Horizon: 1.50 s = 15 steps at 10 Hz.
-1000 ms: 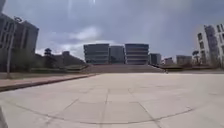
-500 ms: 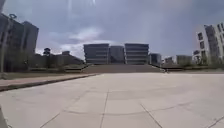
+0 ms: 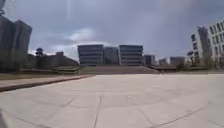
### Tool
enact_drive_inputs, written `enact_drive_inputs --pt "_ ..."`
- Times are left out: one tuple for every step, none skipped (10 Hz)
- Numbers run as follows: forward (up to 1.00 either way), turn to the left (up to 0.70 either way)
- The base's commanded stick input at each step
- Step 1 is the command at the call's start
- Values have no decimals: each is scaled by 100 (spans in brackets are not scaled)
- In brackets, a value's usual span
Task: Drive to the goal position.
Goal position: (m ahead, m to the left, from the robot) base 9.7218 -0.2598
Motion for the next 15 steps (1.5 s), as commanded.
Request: enact_drive_inputs --pt "100 0" --pt "100 0" --pt "100 0" --pt "100 0" --pt "100 0" --pt "100 0" --pt "100 0" --pt "100 0" --pt "100 0" --pt "100 0" --pt "100 0" --pt "100 0" --pt "100 0" --pt "100 0" --pt "100 0"
